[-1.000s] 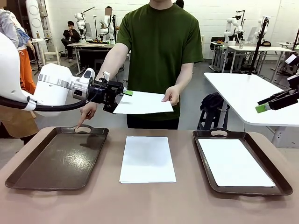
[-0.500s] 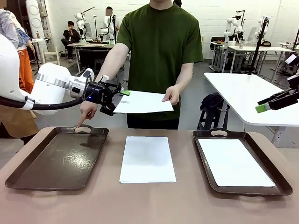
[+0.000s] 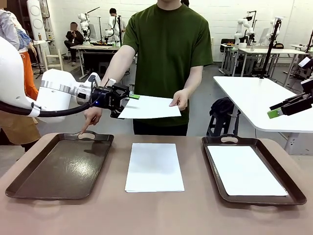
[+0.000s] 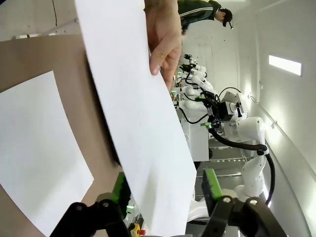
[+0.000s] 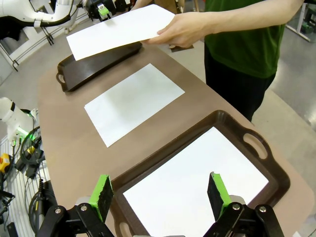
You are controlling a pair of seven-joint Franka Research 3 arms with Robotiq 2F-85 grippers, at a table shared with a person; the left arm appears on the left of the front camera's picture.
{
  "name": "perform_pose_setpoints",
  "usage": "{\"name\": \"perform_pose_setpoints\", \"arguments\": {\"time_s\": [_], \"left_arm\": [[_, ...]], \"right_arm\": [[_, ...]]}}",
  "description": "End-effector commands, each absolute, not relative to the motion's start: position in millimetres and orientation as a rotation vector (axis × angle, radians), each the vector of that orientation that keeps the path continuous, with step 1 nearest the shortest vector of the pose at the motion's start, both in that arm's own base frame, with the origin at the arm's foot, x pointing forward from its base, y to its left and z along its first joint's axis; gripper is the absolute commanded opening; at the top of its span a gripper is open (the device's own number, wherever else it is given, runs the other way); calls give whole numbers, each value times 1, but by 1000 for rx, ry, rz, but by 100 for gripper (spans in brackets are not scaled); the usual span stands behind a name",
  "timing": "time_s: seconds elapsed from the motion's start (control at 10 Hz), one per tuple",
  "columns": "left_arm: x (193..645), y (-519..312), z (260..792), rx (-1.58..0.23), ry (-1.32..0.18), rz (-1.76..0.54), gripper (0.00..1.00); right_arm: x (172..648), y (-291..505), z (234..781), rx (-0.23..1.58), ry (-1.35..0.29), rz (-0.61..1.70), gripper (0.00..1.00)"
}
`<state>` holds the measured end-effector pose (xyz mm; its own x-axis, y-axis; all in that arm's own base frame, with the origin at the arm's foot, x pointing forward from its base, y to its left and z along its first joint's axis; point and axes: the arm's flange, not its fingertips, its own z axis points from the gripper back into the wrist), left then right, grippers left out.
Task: Sort the A4 documents.
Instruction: Receive the A4 Paper.
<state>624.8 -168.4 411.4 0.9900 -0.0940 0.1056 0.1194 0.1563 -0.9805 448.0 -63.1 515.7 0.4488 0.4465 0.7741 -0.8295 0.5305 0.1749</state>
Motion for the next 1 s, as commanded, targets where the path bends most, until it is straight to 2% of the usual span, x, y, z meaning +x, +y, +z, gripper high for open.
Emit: {"name": "perform_pose_setpoints", "arguments": {"time_s": [0.0, 0.1, 0.2, 0.3, 0.4, 0.9], "left_arm": [[629, -166, 409, -1432, -44, -138, 42], [629, -169, 409, -1439, -43, -126, 41], [628, -168, 407, -1399, -54, -123, 22], [629, -167, 407, -1394, -54, -122, 21], [628, -166, 407, -1395, -57, -118, 3], [626, -160, 406, -1385, -78, -102, 0]], "right_arm": [[449, -62, 515, 585, -740, 847, 100], [449, -62, 515, 585, -740, 847, 100], [449, -62, 515, 585, -740, 847, 100], [449, -62, 515, 585, -740, 847, 100], [449, -62, 515, 585, -740, 847, 100], [449, -62, 515, 585, -740, 847, 100]]}}
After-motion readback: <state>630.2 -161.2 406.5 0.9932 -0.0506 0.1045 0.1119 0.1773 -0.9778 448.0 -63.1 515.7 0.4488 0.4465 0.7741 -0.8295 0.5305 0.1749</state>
